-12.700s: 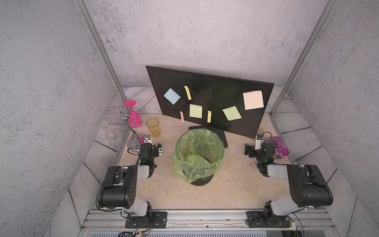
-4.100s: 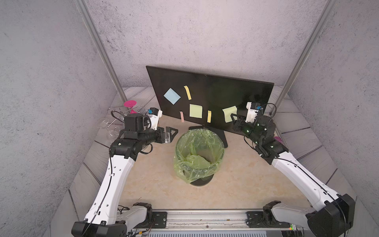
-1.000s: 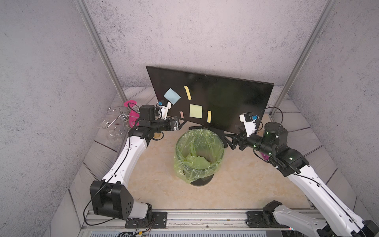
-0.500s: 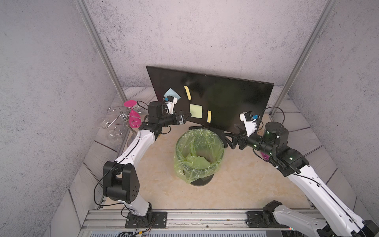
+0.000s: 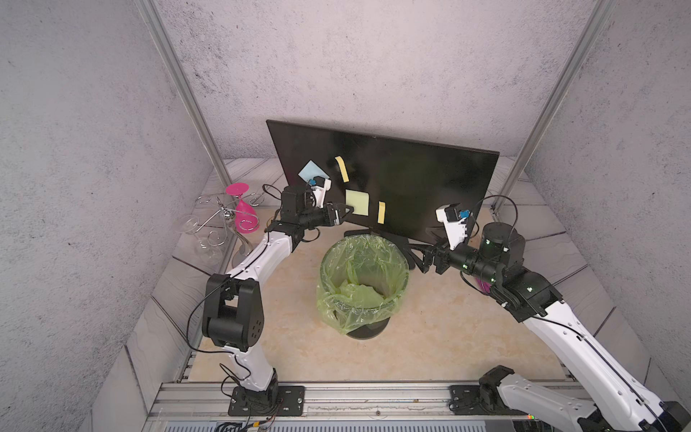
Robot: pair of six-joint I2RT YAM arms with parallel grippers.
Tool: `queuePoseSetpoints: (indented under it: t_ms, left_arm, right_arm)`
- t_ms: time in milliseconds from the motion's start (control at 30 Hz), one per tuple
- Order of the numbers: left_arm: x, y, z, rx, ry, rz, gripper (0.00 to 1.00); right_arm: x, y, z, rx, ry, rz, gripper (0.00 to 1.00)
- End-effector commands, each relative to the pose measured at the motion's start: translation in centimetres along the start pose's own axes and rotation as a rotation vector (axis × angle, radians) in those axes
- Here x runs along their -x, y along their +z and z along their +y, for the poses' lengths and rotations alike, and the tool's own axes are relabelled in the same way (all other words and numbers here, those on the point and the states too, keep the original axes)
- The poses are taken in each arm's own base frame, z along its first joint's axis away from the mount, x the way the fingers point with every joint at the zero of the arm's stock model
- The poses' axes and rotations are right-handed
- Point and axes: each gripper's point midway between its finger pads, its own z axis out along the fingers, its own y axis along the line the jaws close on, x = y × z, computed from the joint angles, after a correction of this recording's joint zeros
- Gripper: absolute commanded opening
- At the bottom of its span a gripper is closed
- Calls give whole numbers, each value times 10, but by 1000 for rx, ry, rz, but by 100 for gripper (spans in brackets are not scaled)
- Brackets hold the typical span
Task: Remove the sticky note from the monitor
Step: Tear off the sticky note from the monitor.
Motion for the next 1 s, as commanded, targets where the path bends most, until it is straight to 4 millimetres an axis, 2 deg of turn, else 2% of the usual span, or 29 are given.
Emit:
queuePoseSetpoints:
  t_ms: [0, 167, 367, 667, 833, 967]
  left_arm:
    - [16, 4, -16, -70, 40, -45, 55]
    - [17, 6, -17, -86, 35, -52, 47]
    - [18, 9, -21, -110, 38, -52, 30]
    - [15, 11, -20, -98, 48, -27, 21]
    - [14, 11, -20, -91, 50, -13, 0]
    - [14, 5, -23, -69, 60, -15, 0]
  right_arm:
    - [-3, 2, 0, 10, 4, 1, 99]
    - [-3, 4, 0, 14, 7, 2, 99]
    - [-4, 7, 0, 20, 9, 8, 99]
    - [-4, 8, -1, 21, 9, 8, 99]
    - [-4, 8, -2, 13, 5, 9, 99]
    - [-3, 9, -2, 16, 4, 5, 99]
